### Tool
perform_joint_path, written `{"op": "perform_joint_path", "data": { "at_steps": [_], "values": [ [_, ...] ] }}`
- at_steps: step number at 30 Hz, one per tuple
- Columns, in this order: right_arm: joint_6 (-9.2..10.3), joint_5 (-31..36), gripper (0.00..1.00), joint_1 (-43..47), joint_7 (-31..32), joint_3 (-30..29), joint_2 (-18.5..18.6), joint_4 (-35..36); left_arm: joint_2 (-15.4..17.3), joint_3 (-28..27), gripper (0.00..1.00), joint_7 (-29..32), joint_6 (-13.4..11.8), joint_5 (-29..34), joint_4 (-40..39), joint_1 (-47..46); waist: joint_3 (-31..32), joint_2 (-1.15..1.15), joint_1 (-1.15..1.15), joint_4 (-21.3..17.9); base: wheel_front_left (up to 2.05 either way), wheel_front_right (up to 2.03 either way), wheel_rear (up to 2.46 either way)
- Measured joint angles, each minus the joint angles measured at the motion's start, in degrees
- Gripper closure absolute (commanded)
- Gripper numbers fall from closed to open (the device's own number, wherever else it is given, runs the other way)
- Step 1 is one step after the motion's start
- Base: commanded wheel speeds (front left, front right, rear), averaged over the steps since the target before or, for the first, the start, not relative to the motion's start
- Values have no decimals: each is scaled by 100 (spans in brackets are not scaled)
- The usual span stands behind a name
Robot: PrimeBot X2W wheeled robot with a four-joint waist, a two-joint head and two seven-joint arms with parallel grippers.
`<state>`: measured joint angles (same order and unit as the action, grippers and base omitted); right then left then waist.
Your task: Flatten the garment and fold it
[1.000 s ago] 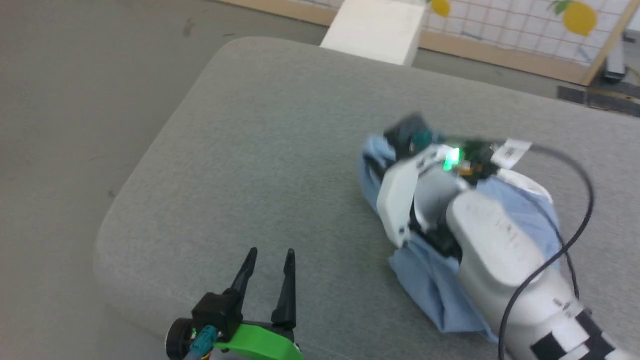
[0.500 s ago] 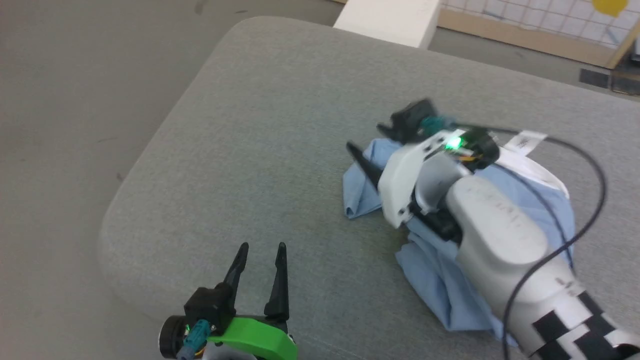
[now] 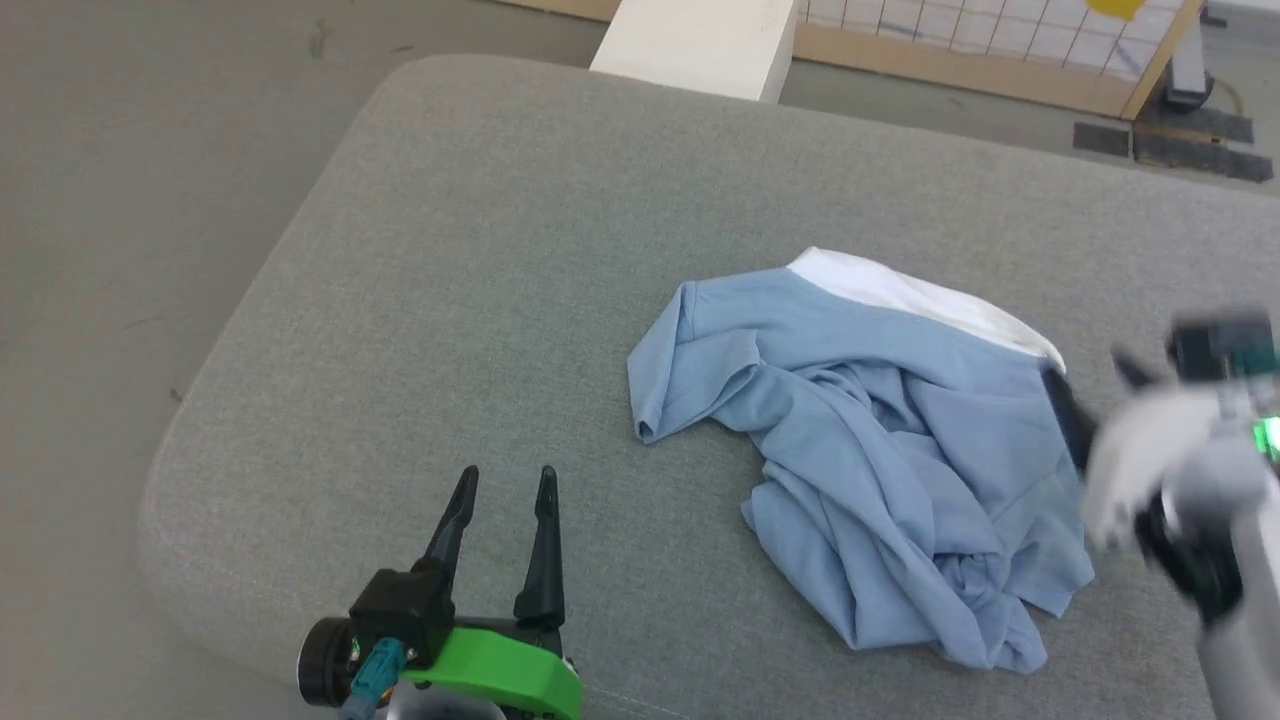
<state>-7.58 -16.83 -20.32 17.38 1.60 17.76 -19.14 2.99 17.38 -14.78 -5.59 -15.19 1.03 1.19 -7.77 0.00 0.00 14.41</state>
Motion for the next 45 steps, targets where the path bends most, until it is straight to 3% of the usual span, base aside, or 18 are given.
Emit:
{"op": "perform_joint_path", "data": {
  "at_steps": [5, 13, 14, 15, 21, 24, 31, 32, 33, 36, 37, 41, 45],
  "values": [
    [1, 224, 0, 1158, 423, -497, -204, 597, 0, 14, 0, 0, 0, 1, -19, -1, -127, 0, 0, 27, 0, 0, 0],
    [1, 438, 0, 1656, 806, -724, -547, 824, 0, 60, 0, 0, 4, 1, -16, -31, -285, 0, 0, 185, 0, 0, 0],
    [1, 470, 61, 1647, 842, -778, -592, 791, 0, 56, 0, 0, 4, 1, -16, -41, -302, 0, 0, 208, 0, 0, 0],
    [1, 521, 100, 1628, 887, -829, -624, 740, 0, 52, 0, 0, 4, 1, -18, -44, -318, 0, 0, 225, 0, 0, 0],
    [1, 717, 100, 1408, 960, -911, -701, 684, 0, -13, 0, 0, -5, 9, -11, -43, -348, 0, 0, 183, 0, 0, 0],
    [0, 722, 100, 1265, 988, -871, -445, 1120, 0, -34, 0, 0, -8, 7, -1, -38, -245, 0, 0, 10, 0, 0, 0],
    [0, 858, 100, 765, 1505, -1261, 822, 1763, -1, 70, 0, 0, 0, -16, 4, -44, -126, 0, 0, -95, 0, 0, 0],
    [0, 886, 100, 725, 1556, -1363, 999, 1734, -1, 81, 0, 0, -1, -29, 5, -46, -135, 0, 0, -76, 0, 0, 0],
    [0, 1026, 100, 688, 1580, -1600, 1464, 1447, -1, 133, 0, 0, -1, -37, 23, -47, -181, 0, 0, 14, 0, 0, 0],
    [0, 1181, 100, 650, 1329, -1725, 1657, 971, -1, 165, 0, 0, -2, -37, 36, -48, -275, 0, 0, 133, 0, 0, 0],
    [0, 1374, 0, 498, 1045, -1842, 1533, 412, -1, 175, 0, 0, -2, -37, 44, -55, -384, 0, 0, 234, 0, 0, 0],
    [0, 1530, 0, 261, 699, -1758, 1204, -136, -1, 167, 0, 0, -2, -36, 79, -64, -461, 0, 0, 302, 0, 0, 0],
    [0, 1352, 0, -31, 499, -1459, 978, -194, -1, 112, 0, 0, 0, -32, 154, -63, -390, 0, 0, 263, 0, 0, 0]
  ]
}}
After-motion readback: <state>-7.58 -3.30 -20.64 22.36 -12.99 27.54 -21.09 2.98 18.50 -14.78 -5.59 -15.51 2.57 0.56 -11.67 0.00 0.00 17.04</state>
